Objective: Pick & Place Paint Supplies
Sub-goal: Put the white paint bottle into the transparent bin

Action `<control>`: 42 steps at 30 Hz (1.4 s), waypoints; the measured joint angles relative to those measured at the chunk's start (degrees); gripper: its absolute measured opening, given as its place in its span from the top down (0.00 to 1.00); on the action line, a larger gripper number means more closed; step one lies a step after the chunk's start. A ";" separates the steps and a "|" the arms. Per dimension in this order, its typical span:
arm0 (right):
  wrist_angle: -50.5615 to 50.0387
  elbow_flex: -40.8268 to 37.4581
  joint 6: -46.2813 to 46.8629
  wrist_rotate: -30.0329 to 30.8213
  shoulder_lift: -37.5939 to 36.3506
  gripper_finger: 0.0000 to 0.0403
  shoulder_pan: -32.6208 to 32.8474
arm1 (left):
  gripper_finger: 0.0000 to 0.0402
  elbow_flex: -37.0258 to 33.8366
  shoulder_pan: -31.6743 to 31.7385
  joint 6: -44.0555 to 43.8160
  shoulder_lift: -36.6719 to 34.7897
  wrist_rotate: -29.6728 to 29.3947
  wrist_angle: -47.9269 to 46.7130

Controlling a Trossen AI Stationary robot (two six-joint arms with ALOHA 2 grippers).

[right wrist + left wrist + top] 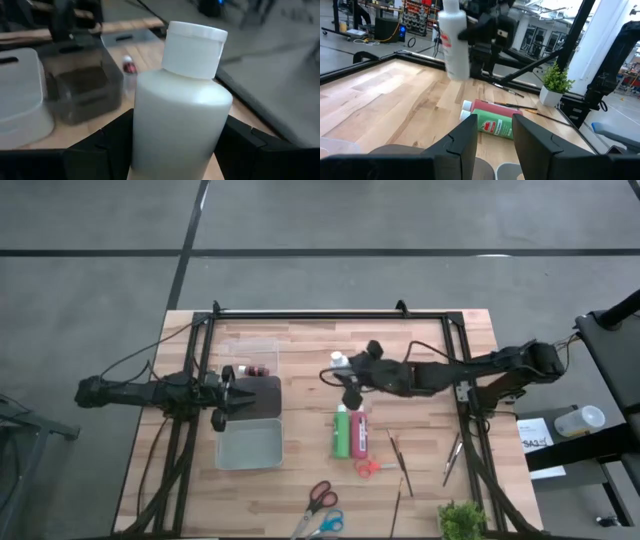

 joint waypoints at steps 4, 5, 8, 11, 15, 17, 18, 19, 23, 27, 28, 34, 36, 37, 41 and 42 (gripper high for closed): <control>7.82 1.81 -6.85 -8.08 3.95 0.45 -3.45 | 0.68 -0.01 -0.02 0.02 0.05 -0.02 0.01; 9.23 2.66 -7.53 -9.64 5.09 0.45 -4.38 | 0.68 0.00 0.00 0.02 0.01 -0.04 0.02; 10.01 6.08 -9.52 -14.90 8.46 0.45 -7.06 | 0.68 -0.01 -0.02 0.02 0.03 -0.04 0.02; 9.95 10.66 -12.41 -20.78 12.63 0.45 -9.31 | 0.68 -0.01 -0.01 0.02 0.06 -0.04 0.02; 8.54 18.71 -16.22 -25.90 19.05 0.45 -11.23 | 0.68 0.00 -0.02 0.02 0.03 -0.04 0.02; 6.24 23.53 -17.61 -27.48 22.31 0.45 -12.00 | 0.68 -0.02 -0.02 0.02 0.05 -0.06 0.02; 4.29 25.97 -18.27 -28.16 24.02 0.45 -12.37 | 0.68 -0.01 -0.01 0.02 0.22 -0.06 0.02; 2.70 28.51 -18.88 -28.82 25.79 0.45 -12.67 | 0.68 -0.01 -0.01 0.02 0.31 -0.04 0.02; -3.24 39.46 -21.99 -29.48 32.69 0.45 -13.26 | 0.68 0.00 -0.02 0.02 0.86 -0.04 0.00; -9.08 50.81 -24.52 -30.11 38.80 0.45 -13.24 | 0.68 0.00 -0.02 0.02 1.06 -0.06 0.02; -10.60 53.60 -25.03 -30.23 40.43 0.45 -13.24 | 0.68 0.00 -0.01 0.02 1.08 -0.07 0.04; -20.88 68.95 -28.43 -30.01 49.49 0.45 -13.63 | 0.68 0.00 0.00 0.02 1.14 -0.06 0.02; -23.49 73.16 -28.64 -30.09 51.85 0.45 -13.79 | 0.68 -0.01 0.00 0.02 1.27 -0.06 0.02; -23.98 75.09 -28.63 -30.53 53.02 0.45 -13.88 | 0.68 0.00 -0.02 0.02 1.41 -0.06 0.02; -24.79 79.97 -28.57 -33.73 56.21 0.45 -14.40 | 0.68 -0.01 -0.01 0.02 1.94 0.01 -0.02; -24.92 80.91 -28.33 -34.21 57.05 0.45 -14.46 | 0.68 0.00 0.00 0.02 2.00 -0.04 0.03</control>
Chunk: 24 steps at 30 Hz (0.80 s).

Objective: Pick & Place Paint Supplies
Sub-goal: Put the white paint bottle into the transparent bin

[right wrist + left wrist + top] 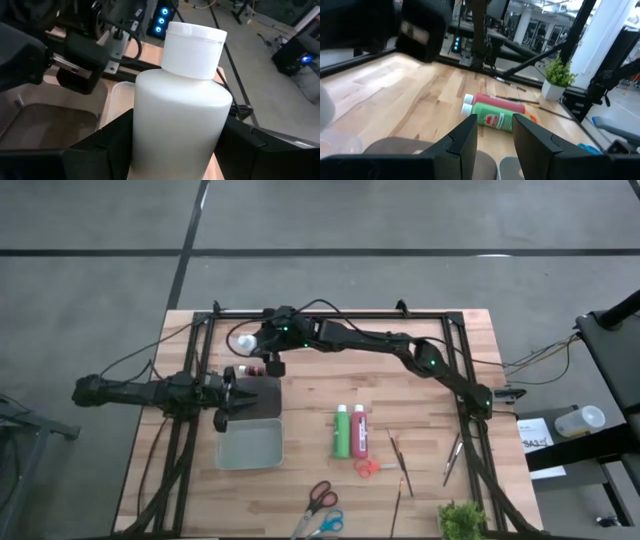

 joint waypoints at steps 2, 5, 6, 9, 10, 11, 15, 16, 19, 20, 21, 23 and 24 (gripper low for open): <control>0.31 1.45 0.62 -0.52 1.21 0.45 -0.15 | 0.68 -0.02 -0.02 0.00 0.31 0.07 -0.08; 1.99 2.08 1.57 -1.58 2.51 0.45 -0.36 | 0.68 -0.02 -0.02 -0.01 0.51 0.05 -0.05; 2.14 2.12 2.29 -1.69 2.87 0.45 -0.42 | 0.68 0.00 0.00 -0.01 0.51 0.03 -0.04; 2.62 2.12 3.51 -1.88 3.98 0.45 -0.69 | 0.68 -0.02 -0.02 0.00 0.48 0.05 -0.03; 2.62 2.12 3.67 -1.92 4.51 0.45 -0.74 | 0.68 -0.02 -0.02 0.00 0.42 0.03 -0.02; 2.98 2.12 3.71 -1.87 4.72 0.45 -0.83 | 0.68 0.00 -0.02 0.00 0.47 0.03 -0.01; 3.34 1.57 3.83 -1.87 4.83 0.45 -1.08 | 0.68 -0.02 0.00 0.00 0.66 0.03 -0.01; 3.27 1.54 3.88 -1.86 4.83 0.45 -1.14 | 0.68 0.00 -0.02 -0.02 0.66 0.05 -0.01; 2.13 1.10 4.55 -1.79 4.88 0.45 -1.22 | 0.68 -0.01 0.00 0.00 0.65 0.03 -0.01; 1.99 0.69 4.72 -1.79 4.92 0.45 -1.22 | 0.68 0.00 -0.01 0.00 0.63 0.03 -0.01; 1.97 0.41 4.97 -1.79 4.96 0.45 -1.22 | 0.68 -0.02 0.00 0.00 0.66 0.03 -0.01; 2.01 -0.16 4.98 -1.76 5.01 0.45 -1.28 | 0.68 -0.01 0.00 0.00 0.64 0.04 -0.01; 1.98 -0.41 5.05 -1.76 5.01 0.45 -1.31 | 0.68 -0.02 0.00 0.00 0.66 0.03 -0.01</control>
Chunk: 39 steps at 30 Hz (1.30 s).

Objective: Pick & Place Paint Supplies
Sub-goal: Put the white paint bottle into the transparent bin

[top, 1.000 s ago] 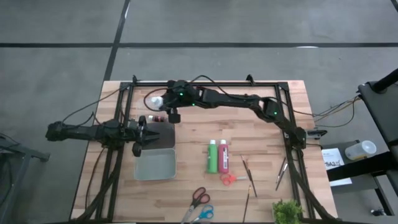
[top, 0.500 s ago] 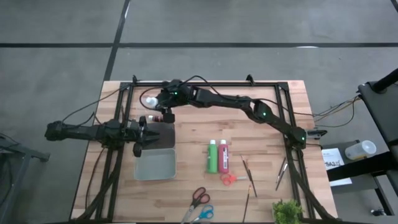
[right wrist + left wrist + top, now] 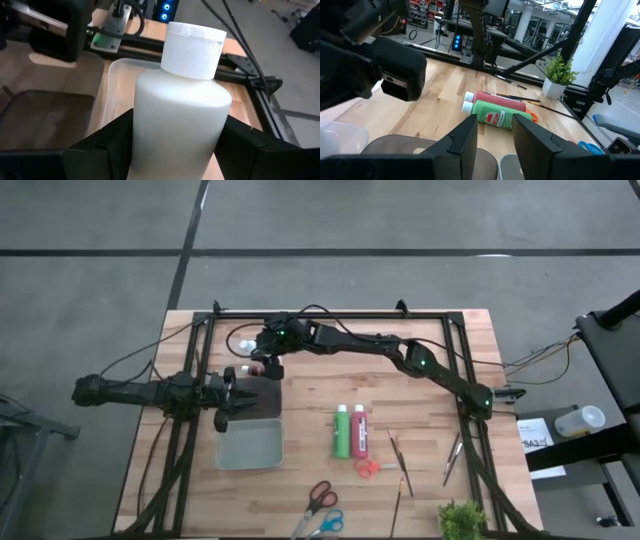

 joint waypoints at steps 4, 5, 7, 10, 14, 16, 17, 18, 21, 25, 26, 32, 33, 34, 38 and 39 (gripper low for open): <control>0.22 -0.88 1.29 0.03 0.00 0.45 -0.21 | 0.68 0.01 0.00 0.00 0.00 0.00 -0.02; 0.21 -0.97 1.67 0.02 0.00 0.45 -0.26 | 0.68 0.00 0.00 0.00 0.00 0.00 0.00; 0.11 -1.08 2.72 0.04 0.00 0.45 -0.33 | 0.68 0.00 0.00 0.00 0.00 0.00 0.00; 0.07 -1.08 3.89 0.15 0.00 0.45 -0.35 | 0.68 0.00 0.00 0.00 0.00 0.02 0.00; -2.40 -1.08 3.81 0.68 0.00 0.39 -0.35 | 0.68 0.00 0.00 0.00 0.00 0.00 0.00; -4.56 -1.08 3.49 0.84 0.00 0.36 -0.37 | 0.68 0.00 0.00 0.00 0.00 0.01 -0.01; -5.59 -1.08 3.49 0.85 0.00 0.34 -0.43 | 0.68 0.00 0.00 0.00 0.00 0.00 -0.02; -6.34 -1.08 3.52 0.85 0.00 0.33 -0.49 | 0.68 0.00 0.00 0.00 0.00 0.01 0.00; -7.53 -1.08 4.31 0.86 -0.04 0.29 -0.57 | 0.68 0.00 0.00 0.00 0.00 0.00 0.00; -7.60 -1.08 4.41 0.94 -0.04 0.26 -0.57 | 0.68 0.00 0.00 0.00 0.00 0.00 0.00; -7.50 -1.08 4.40 1.07 -0.08 0.25 -0.55 | 0.68 0.01 0.00 0.00 -0.01 0.00 0.00; -7.45 -1.08 4.36 1.03 -0.11 0.25 -0.50 | 0.68 0.01 0.00 0.00 -0.01 0.01 -0.01; -7.42 -1.08 4.33 1.03 -0.13 0.25 -0.50 | 0.68 0.02 0.00 -0.01 0.00 0.00 0.00; -7.44 -1.08 4.32 1.03 -0.23 0.25 -0.50 | 0.68 0.00 0.00 -0.01 0.00 0.01 0.00; -7.46 -1.10 3.59 1.02 -0.95 0.25 -0.41 | 0.68 0.00 0.00 0.00 0.00 0.00 0.00; -7.46 -1.10 3.26 1.05 -1.28 0.25 -0.30 | 0.68 0.02 -0.02 0.00 0.00 0.01 0.00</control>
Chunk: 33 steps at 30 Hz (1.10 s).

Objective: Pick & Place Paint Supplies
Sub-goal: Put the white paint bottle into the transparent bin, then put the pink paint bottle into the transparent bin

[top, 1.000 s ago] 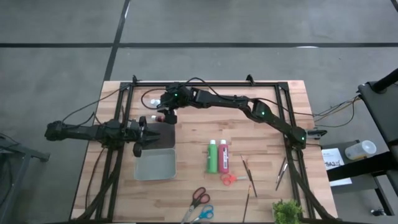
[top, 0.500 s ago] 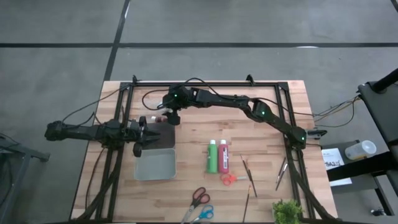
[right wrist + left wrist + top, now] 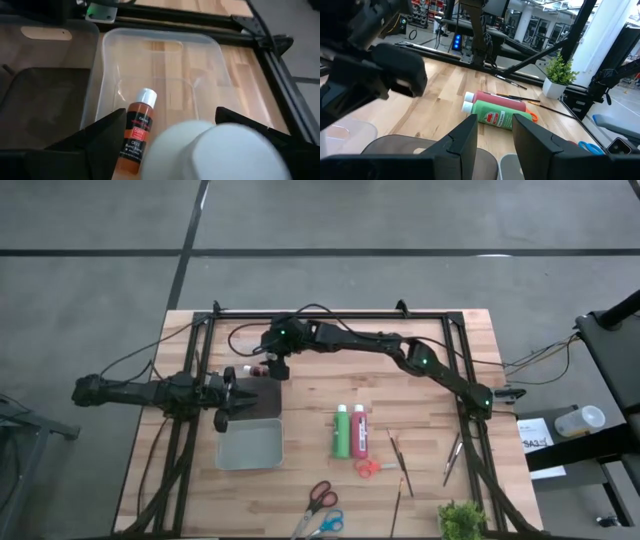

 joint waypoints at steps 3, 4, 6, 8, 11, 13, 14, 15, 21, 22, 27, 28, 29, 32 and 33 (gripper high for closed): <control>-0.14 0.00 -0.78 0.17 -1.10 0.25 0.36 | 0.68 -0.01 0.01 0.00 0.00 0.00 0.00; -0.26 -0.02 -1.03 0.69 -1.62 0.25 0.51 | 0.68 0.00 0.00 0.00 0.00 -0.02 0.00; -0.14 0.00 -1.84 1.39 -2.51 0.25 0.84 | 0.68 -0.01 0.02 0.00 0.00 -0.02 -0.01; -0.20 0.00 -2.53 2.50 -3.25 0.25 1.21 | 0.68 -0.02 0.02 0.00 0.00 -0.02 0.00; -0.32 0.00 -3.90 3.83 -4.33 0.25 1.52 | 0.68 -0.01 0.02 0.00 0.00 0.00 0.00; -0.51 -0.02 -4.47 4.13 -5.15 0.25 1.59 | 0.68 -0.02 0.02 0.00 0.00 0.00 0.00; -0.51 -0.02 -4.49 4.13 -5.66 0.25 1.59 | 0.68 0.00 0.02 0.00 0.00 -0.02 0.00; -0.50 -0.02 -4.49 4.13 -6.17 0.25 1.61 | 0.68 -0.02 0.02 0.00 0.00 -0.01 -0.02; -1.19 -0.18 -4.66 4.11 -7.53 0.25 2.08 | 0.68 -0.02 0.02 0.00 0.00 -0.02 0.00; -1.58 -0.33 -4.64 4.11 -7.53 0.25 2.11 | 0.68 -0.01 0.00 0.00 0.00 -0.01 0.00; -2.26 -0.57 -3.74 4.11 -8.41 0.25 2.39 | 0.68 0.00 0.02 0.00 0.00 -0.01 -0.01; -2.40 -0.57 -3.53 4.10 -8.74 0.25 2.53 | 0.68 -0.02 0.02 -0.02 0.00 0.00 -0.02; -2.87 -0.57 -3.38 4.10 -9.14 0.25 2.78 | 0.68 -0.02 0.00 0.00 0.00 0.00 -0.02; -3.23 -1.15 -3.38 4.07 -10.12 0.25 3.57 | 0.68 -0.02 0.02 -0.02 0.00 0.00 0.00; -3.22 -1.40 -3.35 4.02 -10.34 0.25 3.82 | 0.68 -0.02 0.00 0.00 0.00 0.00 0.00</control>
